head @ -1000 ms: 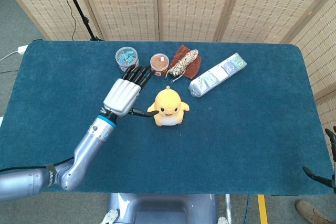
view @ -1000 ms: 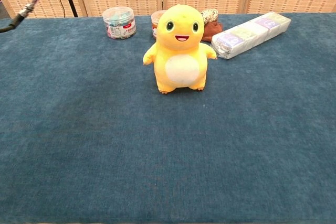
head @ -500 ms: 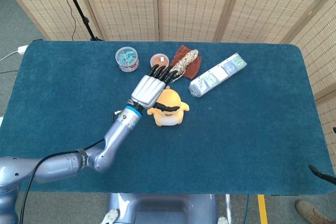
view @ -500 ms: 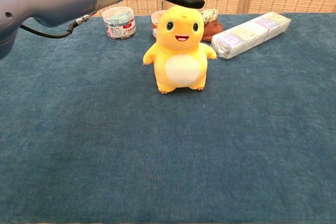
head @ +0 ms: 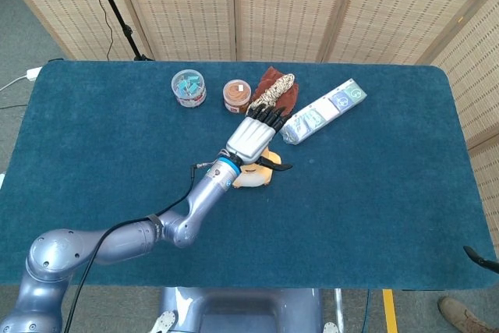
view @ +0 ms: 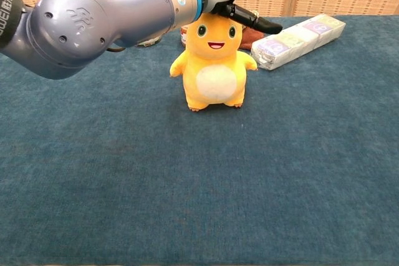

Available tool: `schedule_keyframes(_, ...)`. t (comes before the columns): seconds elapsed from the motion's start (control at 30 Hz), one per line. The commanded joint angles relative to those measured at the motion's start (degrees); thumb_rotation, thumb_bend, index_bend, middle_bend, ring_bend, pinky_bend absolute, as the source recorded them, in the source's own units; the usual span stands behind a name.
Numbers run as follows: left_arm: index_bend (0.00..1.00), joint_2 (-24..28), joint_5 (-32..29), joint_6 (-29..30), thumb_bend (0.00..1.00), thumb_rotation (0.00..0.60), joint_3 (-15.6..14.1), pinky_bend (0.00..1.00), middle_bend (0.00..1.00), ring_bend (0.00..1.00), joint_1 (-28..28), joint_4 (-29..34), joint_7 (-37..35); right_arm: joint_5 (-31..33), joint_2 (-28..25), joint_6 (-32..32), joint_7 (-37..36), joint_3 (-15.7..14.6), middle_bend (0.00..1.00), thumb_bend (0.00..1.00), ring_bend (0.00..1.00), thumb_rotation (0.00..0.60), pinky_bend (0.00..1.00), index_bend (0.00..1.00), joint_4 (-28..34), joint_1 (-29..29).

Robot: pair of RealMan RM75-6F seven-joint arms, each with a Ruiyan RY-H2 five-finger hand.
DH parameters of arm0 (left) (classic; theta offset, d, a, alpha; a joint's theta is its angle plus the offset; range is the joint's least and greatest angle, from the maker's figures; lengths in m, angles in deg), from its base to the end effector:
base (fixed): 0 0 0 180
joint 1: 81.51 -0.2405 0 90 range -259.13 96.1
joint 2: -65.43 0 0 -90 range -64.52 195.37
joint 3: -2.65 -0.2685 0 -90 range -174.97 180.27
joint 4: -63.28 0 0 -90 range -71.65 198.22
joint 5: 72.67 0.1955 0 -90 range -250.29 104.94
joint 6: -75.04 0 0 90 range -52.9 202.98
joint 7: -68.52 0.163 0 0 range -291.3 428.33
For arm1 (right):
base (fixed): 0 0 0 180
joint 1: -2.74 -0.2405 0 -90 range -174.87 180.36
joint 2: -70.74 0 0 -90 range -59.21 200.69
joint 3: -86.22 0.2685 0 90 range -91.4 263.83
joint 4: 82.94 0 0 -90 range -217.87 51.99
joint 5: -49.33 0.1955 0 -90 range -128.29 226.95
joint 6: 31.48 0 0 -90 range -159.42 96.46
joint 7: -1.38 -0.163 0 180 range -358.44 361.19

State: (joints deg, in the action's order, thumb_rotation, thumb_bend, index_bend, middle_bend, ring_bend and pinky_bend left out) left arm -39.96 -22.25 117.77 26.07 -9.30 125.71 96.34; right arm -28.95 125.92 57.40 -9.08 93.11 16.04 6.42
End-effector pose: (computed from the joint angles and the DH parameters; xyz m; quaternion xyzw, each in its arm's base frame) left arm 0.0430 0.4430 -0.0718 -0.7808 -0.2927 -0.4134 0.3659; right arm -0.3361 -0.1613 0.2463 0.4682 -0.4438 0.4112 0.6440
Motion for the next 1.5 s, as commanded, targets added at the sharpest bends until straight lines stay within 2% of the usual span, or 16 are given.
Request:
schedule_keyframes(0.03, 0.0, -2.6, -0.1, -1.6, 0.0, 0.135, -0.5, 0.0, 0.0, 0.0, 1.5, -4.2, -1.8, 0.3, -0.2, -0.1, -0.5, 0.1, 0.0, 0.0, 0.0, 0.6, 0.0, 0.0, -0.2, 0.1)
schedule_keyframes(0.6, 0.0, -8.9, 3.7, -3.4, 0.0, 0.131, -2.4, 0.0, 0.0, 0.0, 1.5, -14.8, -10.9, 0.9, -0.6, -1.1, -2.0, 0.3, 0.0, 0.0, 0.0, 0.6, 0.0, 0.0, -0.6, 0.0)
schedule_keyframes(0.97, 0.0, -9.9, 6.5, -2.1, 0.0, 0.127, -2.2, 0.0, 0.0, 0.0, 1.7, -16.1, -13.2, 0.8, -0.8, -1.0, -2.8, 0.3, 0.0, 0.0, 0.0, 0.6, 0.0, 0.0, -0.7, 0.2)
schedule_keyframes(1.1, 0.0, -7.9, 7.4, 0.1, 0.0, 0.128, -1.4, 0.0, 0.0, 0.0, 1.4, -12.6, -12.7, 0.6, -0.9, -1.0, -2.8, 0.2, 0.0, 0.0, 0.0, 0.6, 0.0, 0.0, -0.6, 0.2)
schedule_keyframes(1.2, 0.0, -4.6, 7.8, 2.5, 0.0, 0.127, -0.4, 0.0, 0.0, 0.0, 0.4, -6.9, -12.1, 0.4, -0.9, -1.1, -2.8, 0.1, 0.0, 0.0, 0.0, 0.6, 0.0, 0.0, -0.5, 0.2)
schedule_keyframes(1.37, 0.0, 3.4, 8.3, 6.7, 0.0, 0.126, 0.8, 0.0, 0.0, 0.0, -2.9, 6.6, -10.5, -0.1, -0.8, -0.8, -2.6, 0.0, 0.0, 0.0, 0.0, 0.6, 0.0, 0.0, -0.4, 0.2)
schedule_keyframes(1.5, 0.0, 10.2, 8.1, 9.9, 0.0, 0.123, 0.3, 0.0, 0.0, 0.0, -6.7, 17.2, -8.6, -0.7, -0.7, -0.5, -2.0, -0.3, 0.0, 0.0, 0.0, 0.6, 0.0, 0.0, -0.2, 0.2)
